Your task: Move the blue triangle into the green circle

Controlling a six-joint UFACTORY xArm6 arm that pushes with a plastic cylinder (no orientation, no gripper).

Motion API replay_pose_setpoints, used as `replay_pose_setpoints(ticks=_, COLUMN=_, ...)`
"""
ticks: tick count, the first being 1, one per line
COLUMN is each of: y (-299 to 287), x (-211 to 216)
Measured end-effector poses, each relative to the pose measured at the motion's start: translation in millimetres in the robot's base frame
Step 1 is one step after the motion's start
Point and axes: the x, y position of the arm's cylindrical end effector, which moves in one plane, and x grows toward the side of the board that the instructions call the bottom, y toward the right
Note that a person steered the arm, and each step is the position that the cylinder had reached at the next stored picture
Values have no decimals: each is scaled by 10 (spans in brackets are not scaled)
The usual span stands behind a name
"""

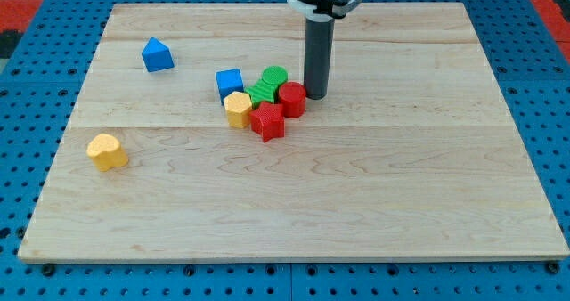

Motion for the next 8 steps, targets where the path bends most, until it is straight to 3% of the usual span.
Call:
replay_pose_setpoints(ticks=1, y=46, x=-132)
replay_pose_setpoints(ticks=2, y=-221, x=-704)
replay_pose_setpoints(ticks=4, y=-1914, x=-1639)
replay_pose_setpoints(ticks=5, y=-2675, x=-1598)
replay_pose_setpoints(ticks=6, y=-2663, x=-679)
replay_pose_setpoints(ticks=7, y=-2429, x=-633)
replay_pose_setpoints(ticks=8, y=-2677, x=-1068)
